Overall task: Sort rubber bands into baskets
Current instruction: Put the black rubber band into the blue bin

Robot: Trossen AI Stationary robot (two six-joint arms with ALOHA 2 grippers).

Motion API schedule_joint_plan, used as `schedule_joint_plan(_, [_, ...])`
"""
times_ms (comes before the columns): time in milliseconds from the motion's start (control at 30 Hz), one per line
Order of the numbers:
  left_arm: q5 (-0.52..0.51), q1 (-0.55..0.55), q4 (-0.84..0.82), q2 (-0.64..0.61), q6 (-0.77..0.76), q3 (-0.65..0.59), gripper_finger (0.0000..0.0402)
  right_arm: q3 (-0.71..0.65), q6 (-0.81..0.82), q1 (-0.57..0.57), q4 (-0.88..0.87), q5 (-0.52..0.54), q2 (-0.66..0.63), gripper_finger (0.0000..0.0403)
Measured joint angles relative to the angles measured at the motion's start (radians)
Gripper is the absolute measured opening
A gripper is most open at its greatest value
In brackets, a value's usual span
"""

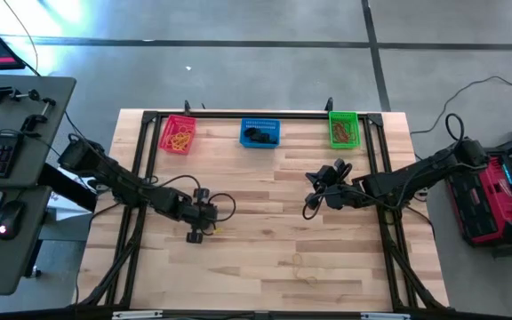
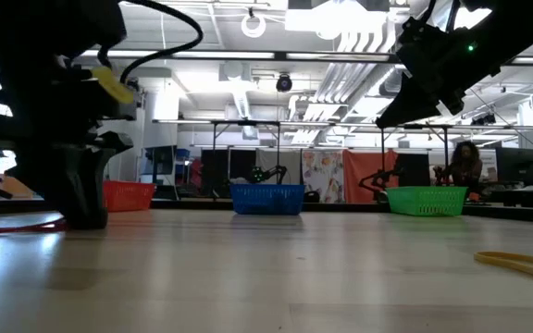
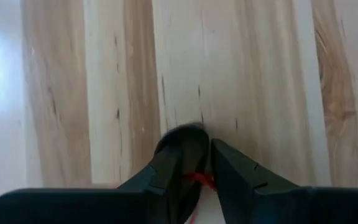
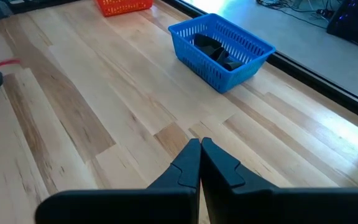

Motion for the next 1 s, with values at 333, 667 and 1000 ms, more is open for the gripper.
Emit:
schedule_joint_plan(333, [-0.014,0.0,-0.012,0.02,0.053,0.082,0.0006,0.0,0.001,0.0,-0.008,0.0,0.0,0.0])
schedule_joint_plan(667, [-0.012,0.029,0.002,0.019,0.03,0.156,0.0006,0.0,0.001,0.0,-0.011,-0.016,0.0,0.0])
schedule_joint_plan(1000, [0.033,0.039,0.026,0.019,0.039,0.156,0.0054,0.0,0.001,0.0,-0.01,-0.021,0.0,0.0])
